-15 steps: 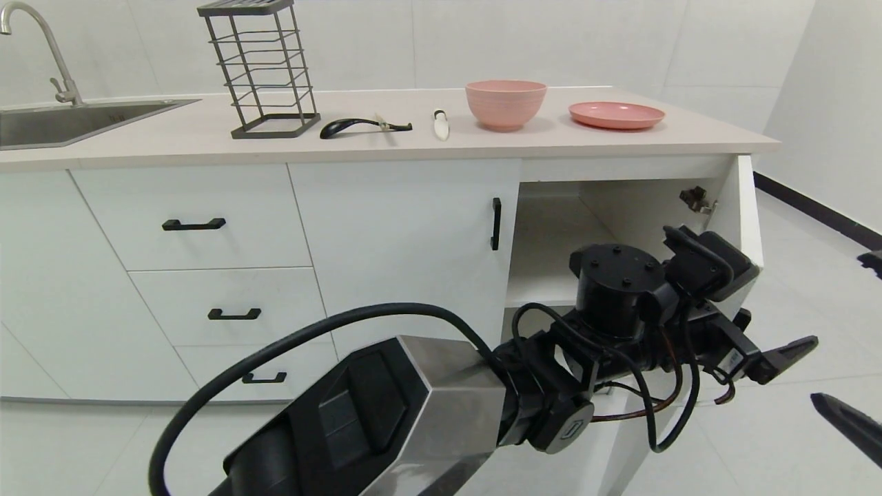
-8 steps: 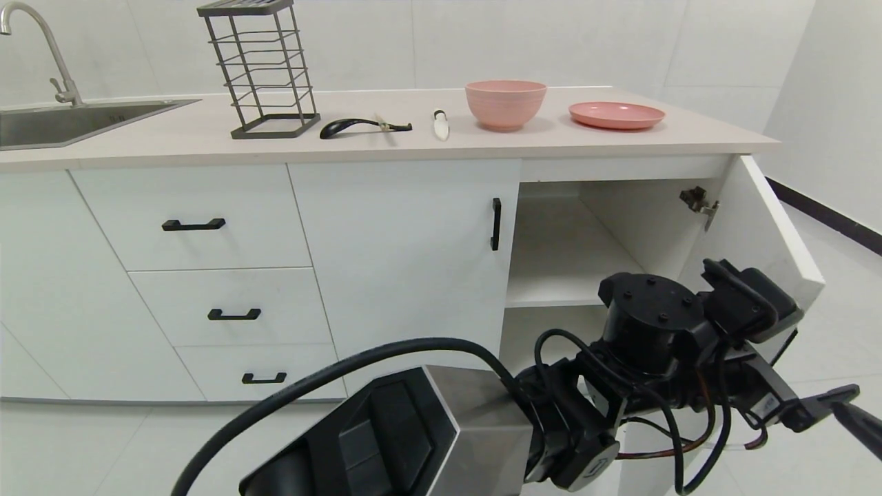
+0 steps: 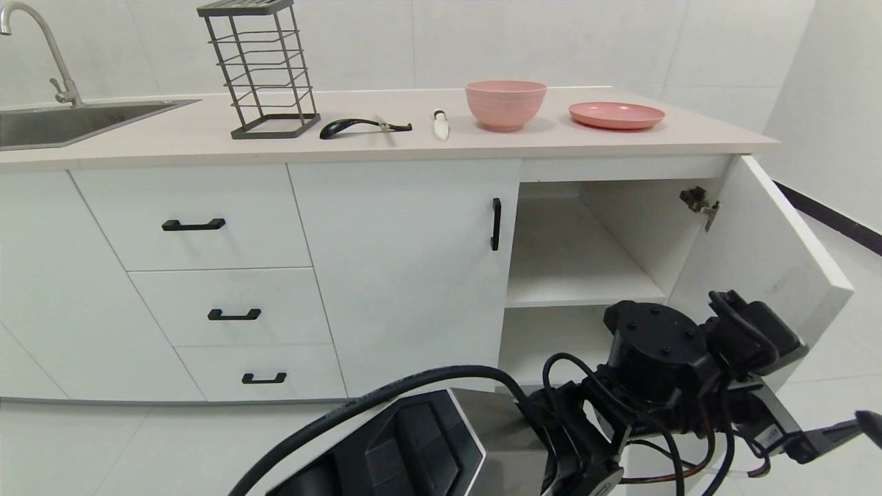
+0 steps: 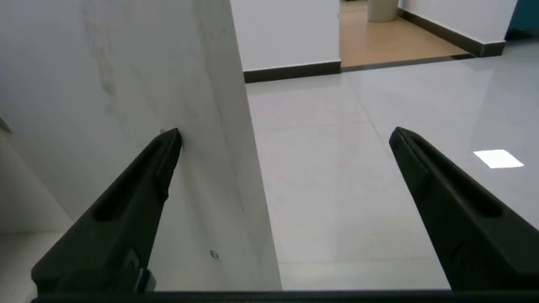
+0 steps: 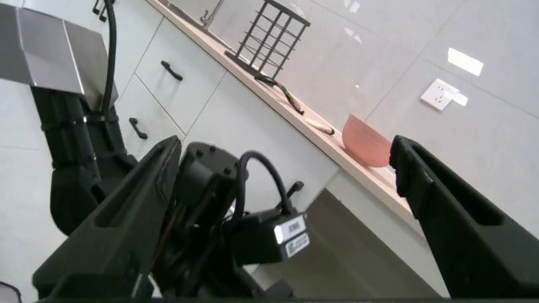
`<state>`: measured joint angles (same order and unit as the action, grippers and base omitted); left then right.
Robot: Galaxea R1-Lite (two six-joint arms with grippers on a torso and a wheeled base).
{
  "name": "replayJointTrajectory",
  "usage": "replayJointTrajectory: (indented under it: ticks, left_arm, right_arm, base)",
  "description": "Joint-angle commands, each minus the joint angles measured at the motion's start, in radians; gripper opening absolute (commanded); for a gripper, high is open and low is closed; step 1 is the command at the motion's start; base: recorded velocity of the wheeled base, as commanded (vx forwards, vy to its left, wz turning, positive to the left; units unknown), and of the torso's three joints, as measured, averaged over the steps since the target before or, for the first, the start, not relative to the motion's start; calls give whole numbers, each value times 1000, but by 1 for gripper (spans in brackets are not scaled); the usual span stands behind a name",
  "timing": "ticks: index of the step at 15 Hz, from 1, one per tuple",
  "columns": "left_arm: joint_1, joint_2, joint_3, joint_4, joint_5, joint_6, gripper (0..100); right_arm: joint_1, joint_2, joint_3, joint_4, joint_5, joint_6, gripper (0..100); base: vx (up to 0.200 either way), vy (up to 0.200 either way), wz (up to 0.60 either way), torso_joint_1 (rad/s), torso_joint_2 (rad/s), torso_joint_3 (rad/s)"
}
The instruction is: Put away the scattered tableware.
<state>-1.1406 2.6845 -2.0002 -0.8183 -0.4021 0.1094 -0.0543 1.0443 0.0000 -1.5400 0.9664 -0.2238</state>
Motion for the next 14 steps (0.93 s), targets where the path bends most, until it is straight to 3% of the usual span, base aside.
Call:
replayJointTrajectory:
  ticks: [1, 3, 6, 8, 10, 11, 14]
  left_arm:
    - [-10, 17, 0, -7, -6, 1, 100]
    - [-39, 23, 0, -68, -64, 1, 100]
    - [-45, 21, 0, -97, -58, 1, 100]
    - [4, -17, 0, -104, 65, 1, 100]
    - [94, -124, 14, -90, 115, 1, 100]
    - [131, -195, 92, -97, 117, 3, 100]
    - [257, -503, 544, -171, 132, 3, 100]
  right_arm:
    - [-1, -13, 0, 1, 0, 0, 100]
    - [-1, -38, 0, 31, 0, -2, 100]
    - [1, -87, 0, 90, 0, -2, 100]
    - [2, -147, 0, 153, 0, -2, 100]
    - [5, -254, 0, 262, 2, 0, 100]
    - [13, -308, 0, 314, 2, 0, 100]
    - [40, -460, 0, 469, 0, 1, 100]
  base:
    - [0, 0, 0, 0, 0, 0]
    - [0, 0, 0, 0, 0, 0]
    - [0, 0, 0, 0, 0, 0]
    - [0, 0, 0, 0, 0, 0]
    - [0, 0, 0, 0, 0, 0]
    - [0, 0, 0, 0, 0, 0]
    - [0, 0, 0, 0, 0, 0]
